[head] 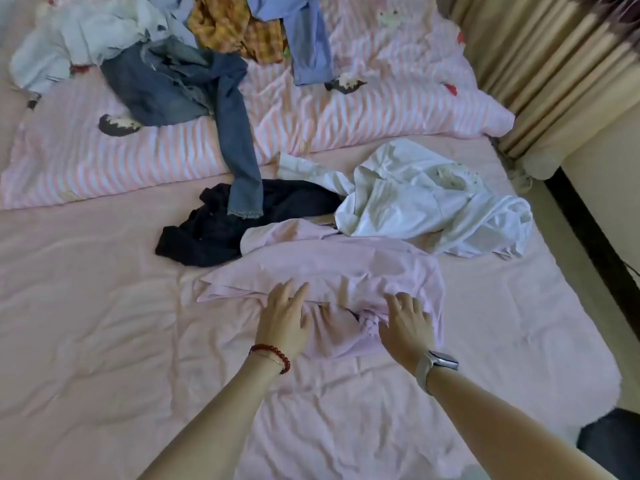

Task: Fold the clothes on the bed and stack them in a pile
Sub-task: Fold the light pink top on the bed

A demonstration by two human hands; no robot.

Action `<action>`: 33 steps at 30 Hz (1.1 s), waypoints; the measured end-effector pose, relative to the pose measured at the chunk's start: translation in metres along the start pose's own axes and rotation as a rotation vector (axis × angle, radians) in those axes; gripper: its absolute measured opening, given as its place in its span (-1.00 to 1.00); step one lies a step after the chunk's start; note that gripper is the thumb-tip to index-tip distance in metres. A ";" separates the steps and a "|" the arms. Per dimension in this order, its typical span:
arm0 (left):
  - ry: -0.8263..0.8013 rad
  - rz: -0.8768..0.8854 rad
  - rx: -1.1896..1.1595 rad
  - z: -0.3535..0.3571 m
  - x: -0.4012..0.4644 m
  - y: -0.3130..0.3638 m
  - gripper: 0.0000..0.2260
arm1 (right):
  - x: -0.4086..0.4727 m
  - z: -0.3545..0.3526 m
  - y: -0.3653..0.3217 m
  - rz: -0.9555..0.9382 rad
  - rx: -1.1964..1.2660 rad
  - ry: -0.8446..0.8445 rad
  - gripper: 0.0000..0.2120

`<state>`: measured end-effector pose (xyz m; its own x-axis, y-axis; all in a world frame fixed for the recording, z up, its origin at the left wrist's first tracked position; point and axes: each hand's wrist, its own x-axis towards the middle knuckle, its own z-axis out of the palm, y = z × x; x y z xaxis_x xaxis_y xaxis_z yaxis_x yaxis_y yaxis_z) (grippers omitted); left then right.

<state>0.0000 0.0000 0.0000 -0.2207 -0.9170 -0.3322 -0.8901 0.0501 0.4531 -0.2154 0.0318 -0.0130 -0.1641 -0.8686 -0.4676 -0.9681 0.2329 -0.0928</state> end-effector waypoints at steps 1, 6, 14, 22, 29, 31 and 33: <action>0.002 0.041 0.106 0.008 0.016 -0.004 -0.49 | 0.009 0.004 0.003 0.019 -0.046 -0.018 -0.51; -0.037 0.089 0.256 0.026 0.066 -0.016 -0.76 | 0.035 0.022 0.015 0.089 0.113 -0.060 -0.78; 0.252 -0.179 -0.502 -0.040 0.007 -0.039 -0.77 | -0.021 -0.028 -0.020 -0.139 0.628 -0.149 -0.74; 0.661 -0.134 -0.510 -0.190 -0.015 -0.045 -0.89 | -0.003 -0.171 -0.120 -0.402 0.780 0.335 -0.90; 1.019 0.107 -0.611 -0.364 -0.073 -0.023 -0.90 | -0.070 -0.324 -0.223 -0.554 0.838 0.824 -0.83; 1.093 0.202 -0.631 -0.410 -0.101 -0.018 -0.91 | -0.105 -0.356 -0.249 -0.583 0.879 0.947 -0.84; 1.111 0.328 -0.661 -0.446 -0.131 -0.016 -0.91 | -0.141 -0.375 -0.270 -0.618 0.926 1.046 -0.87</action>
<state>0.2214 -0.0577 0.4052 0.3355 -0.7487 0.5718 -0.4295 0.4187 0.8001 -0.0017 -0.0730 0.4080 -0.2317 -0.7463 0.6240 -0.5434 -0.4328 -0.7193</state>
